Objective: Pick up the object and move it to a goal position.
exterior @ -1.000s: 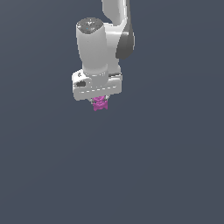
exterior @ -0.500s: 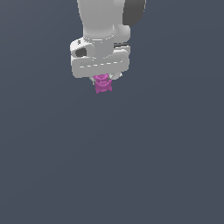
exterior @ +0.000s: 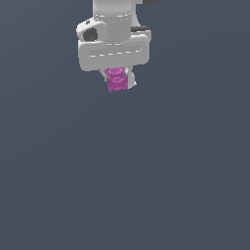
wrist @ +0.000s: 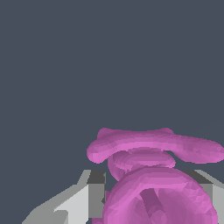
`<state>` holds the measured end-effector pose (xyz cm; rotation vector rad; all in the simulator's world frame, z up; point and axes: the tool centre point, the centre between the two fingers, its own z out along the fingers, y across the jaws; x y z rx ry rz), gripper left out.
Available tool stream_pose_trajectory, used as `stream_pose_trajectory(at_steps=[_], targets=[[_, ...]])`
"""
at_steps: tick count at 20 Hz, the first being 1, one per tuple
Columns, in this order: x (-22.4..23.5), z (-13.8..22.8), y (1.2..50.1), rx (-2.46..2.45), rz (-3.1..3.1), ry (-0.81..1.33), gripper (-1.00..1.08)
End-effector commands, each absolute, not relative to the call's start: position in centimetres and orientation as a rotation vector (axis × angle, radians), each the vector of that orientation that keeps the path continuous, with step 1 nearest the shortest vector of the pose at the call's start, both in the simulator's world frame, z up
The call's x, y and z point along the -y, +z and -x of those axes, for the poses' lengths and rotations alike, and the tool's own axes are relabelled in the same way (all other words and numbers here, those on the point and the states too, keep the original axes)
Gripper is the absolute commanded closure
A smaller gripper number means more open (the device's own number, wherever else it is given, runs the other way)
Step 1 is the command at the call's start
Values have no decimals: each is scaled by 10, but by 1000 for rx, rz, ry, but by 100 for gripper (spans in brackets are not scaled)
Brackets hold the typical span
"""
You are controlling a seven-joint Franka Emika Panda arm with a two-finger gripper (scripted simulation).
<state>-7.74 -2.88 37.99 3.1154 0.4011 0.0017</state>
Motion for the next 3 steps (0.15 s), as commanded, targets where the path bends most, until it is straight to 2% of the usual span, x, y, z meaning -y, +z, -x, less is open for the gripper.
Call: stream_pose_trajectory(at_steps=[1, 3], targets=[[28, 77, 384, -401, -3116, 0, 108], [28, 77, 385, -401, -3116, 0, 108]])
